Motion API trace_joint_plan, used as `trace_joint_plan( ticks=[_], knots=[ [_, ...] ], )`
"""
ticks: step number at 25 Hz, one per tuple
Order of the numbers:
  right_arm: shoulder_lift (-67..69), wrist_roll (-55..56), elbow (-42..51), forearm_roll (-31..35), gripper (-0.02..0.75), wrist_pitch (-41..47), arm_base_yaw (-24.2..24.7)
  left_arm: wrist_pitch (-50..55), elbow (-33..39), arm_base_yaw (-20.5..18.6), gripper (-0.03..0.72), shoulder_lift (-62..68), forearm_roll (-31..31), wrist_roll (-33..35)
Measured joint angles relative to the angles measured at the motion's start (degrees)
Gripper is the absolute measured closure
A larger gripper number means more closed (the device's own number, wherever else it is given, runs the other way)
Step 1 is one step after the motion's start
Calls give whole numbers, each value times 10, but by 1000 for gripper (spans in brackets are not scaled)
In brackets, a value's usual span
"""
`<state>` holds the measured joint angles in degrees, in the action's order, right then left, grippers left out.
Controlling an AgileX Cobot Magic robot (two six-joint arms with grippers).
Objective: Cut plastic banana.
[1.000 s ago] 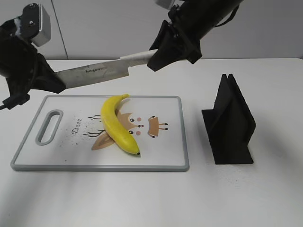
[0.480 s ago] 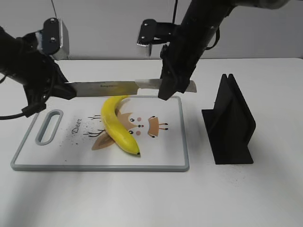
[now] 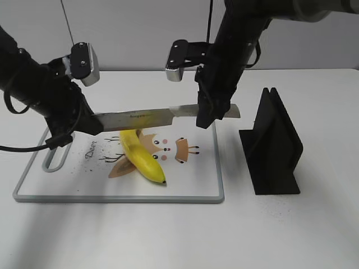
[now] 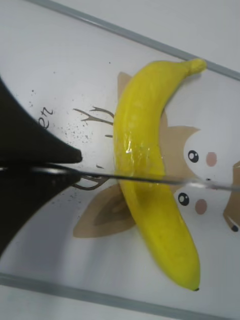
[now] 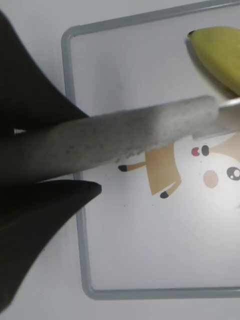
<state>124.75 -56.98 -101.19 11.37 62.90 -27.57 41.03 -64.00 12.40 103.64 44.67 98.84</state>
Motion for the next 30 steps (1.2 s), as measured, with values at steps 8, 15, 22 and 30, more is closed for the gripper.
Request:
trace_joint_plan(
  ticks=[8, 15, 22, 30],
  knots=[
    [57, 2, -1, 0, 491, -11, -1, 3, -5, 1, 706, 69, 0, -11],
    [69, 3, -6, -1, 490, -14, 0, 8, -13, -3, 706, 112, 15, -13],
    [69, 3, -6, -1, 489, -17, 0, 7, -13, -4, 706, 113, 16, -13],
    [69, 3, -6, -2, 489, -18, 0, 7, -13, -4, 706, 114, 16, -13]
  ],
)
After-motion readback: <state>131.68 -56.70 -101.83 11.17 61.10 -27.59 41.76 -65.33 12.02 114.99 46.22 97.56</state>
